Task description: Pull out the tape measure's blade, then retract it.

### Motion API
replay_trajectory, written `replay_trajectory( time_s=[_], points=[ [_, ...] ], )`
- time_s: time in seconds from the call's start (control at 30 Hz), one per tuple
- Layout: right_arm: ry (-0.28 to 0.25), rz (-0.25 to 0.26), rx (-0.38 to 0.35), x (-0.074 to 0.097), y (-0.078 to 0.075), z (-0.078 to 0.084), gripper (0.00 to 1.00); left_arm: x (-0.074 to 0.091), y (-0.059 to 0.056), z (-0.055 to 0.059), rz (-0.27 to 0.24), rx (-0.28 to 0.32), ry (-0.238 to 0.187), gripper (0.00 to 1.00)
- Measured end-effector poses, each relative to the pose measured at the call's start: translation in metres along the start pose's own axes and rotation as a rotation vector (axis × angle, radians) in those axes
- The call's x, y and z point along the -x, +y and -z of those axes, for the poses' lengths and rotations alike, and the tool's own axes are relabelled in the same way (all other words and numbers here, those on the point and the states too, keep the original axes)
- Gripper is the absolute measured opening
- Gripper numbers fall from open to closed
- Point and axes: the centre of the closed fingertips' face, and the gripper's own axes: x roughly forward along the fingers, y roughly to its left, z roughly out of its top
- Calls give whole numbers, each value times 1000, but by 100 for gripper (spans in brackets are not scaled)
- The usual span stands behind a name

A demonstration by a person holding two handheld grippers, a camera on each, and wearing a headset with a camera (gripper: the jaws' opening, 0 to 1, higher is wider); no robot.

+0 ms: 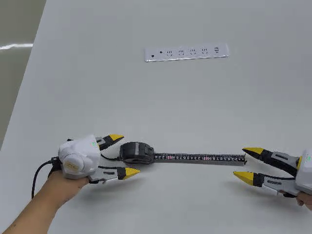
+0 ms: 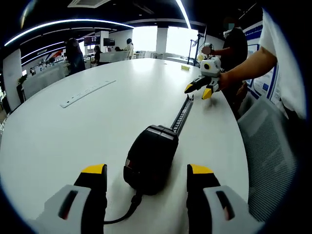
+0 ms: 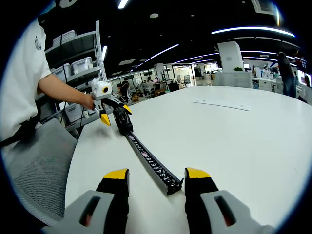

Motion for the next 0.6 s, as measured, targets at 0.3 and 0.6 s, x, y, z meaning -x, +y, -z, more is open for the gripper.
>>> replay_trajectory(
  time_s=[0.3, 0.6],
  points=[
    [-10, 31, -7, 0, 5, -3, 50, 7, -4, -4, -27, 21, -30, 68],
    [-7, 72, -22, 3, 6, -1, 54, 17, -5, -4, -65, 50, -54, 70]
  ],
)
